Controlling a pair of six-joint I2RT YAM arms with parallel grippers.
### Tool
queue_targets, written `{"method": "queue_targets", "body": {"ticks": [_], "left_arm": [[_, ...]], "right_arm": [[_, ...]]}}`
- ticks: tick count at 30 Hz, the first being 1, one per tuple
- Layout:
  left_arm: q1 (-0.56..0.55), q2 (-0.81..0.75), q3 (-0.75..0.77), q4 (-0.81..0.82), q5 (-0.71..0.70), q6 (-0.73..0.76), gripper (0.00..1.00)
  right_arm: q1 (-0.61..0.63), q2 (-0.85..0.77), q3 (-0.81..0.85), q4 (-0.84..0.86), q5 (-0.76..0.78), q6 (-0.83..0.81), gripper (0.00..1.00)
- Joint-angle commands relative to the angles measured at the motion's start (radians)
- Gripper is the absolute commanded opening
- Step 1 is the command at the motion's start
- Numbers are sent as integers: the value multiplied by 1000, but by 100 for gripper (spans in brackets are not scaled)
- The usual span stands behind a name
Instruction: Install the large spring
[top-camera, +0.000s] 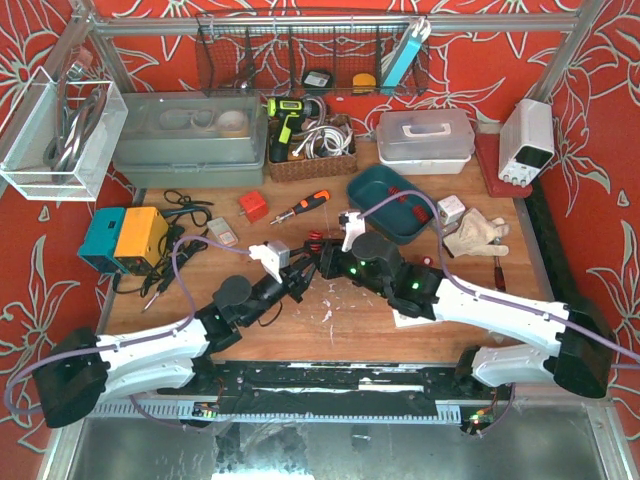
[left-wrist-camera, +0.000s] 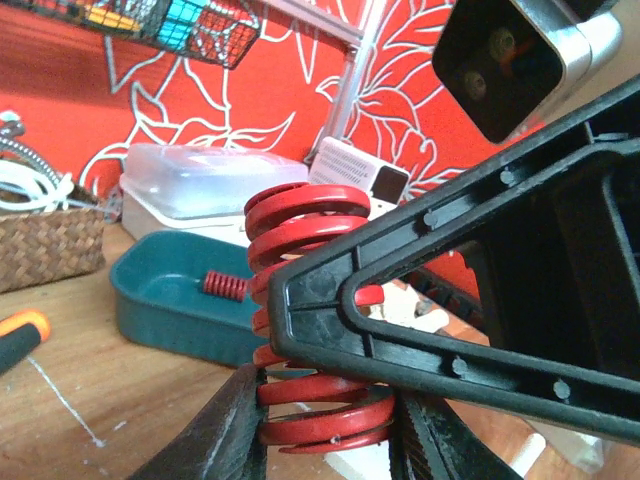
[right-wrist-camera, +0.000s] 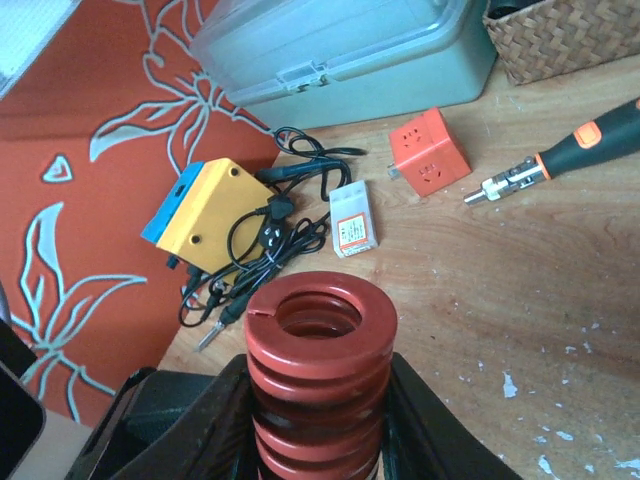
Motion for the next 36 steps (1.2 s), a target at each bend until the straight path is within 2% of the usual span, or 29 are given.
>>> {"method": "queue_targets", "body": {"ticks": [1,4,8,14,22,27,33,36], "left_arm": [[-2,-23,1,73,11,82,12],[-3,-8,-32,136,44,152,5],[-3,17,-89,258,125,262,1],[-3,30,-114,331,222,355,0],[-7,41,-117,349,264,374,0],[-7,56,-116,351,257,377,0],[-7,82,-118,366,263,382,0],[-7,80,-132,390,269,384,0]], "right_arm": [[20,-62,25,-108,-71,-153,0],[19,-82,50,-194,-120,-238,1],[18,-130,45,-252,-139,-282,8],[17,-164,19,-230,-129,-270,26],[16,-159,22,-211,-95,-263,38],[10,-176,16,-216,-60,-260,43],[7,-174,15,-210,-75,-278,38],[2,-163,16,-213,-90,-280,41]]}}
